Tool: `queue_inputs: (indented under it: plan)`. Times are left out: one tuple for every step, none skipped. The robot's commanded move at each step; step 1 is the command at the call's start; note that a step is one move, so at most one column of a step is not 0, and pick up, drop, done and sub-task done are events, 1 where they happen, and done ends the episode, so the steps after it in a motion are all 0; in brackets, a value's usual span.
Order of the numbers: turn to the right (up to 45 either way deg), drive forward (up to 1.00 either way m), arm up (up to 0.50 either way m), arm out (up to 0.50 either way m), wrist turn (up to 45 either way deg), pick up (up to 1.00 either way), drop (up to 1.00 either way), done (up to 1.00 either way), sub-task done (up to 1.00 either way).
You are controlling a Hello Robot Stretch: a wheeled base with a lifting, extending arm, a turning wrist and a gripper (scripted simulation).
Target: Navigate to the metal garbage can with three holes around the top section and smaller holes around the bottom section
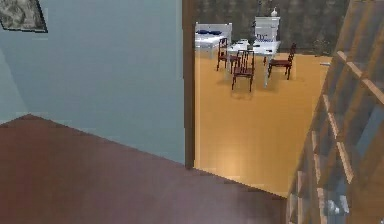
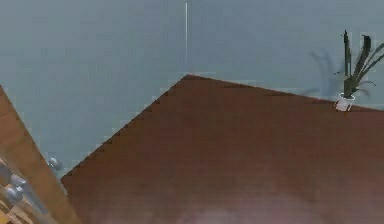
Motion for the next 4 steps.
queue_inputs:
  plan:
    - [0.0, 0.45, 0.00, 0.00, 0.0, 0.00, 0.00, 0.00, 0.00]
    - [30.0, 0.00, 0.00, 0.00, 0.0, 0.00, 0.00, 0.00, 0.00]
    - [0.0, 1.00, 0.00, 0.00, 0.0, 0.00, 0.00, 0.00, 0.00]
    - [9.0, 0.00, 0.00, 0.00, 0.0, 0.00, 0.00, 0.00, 0.00]
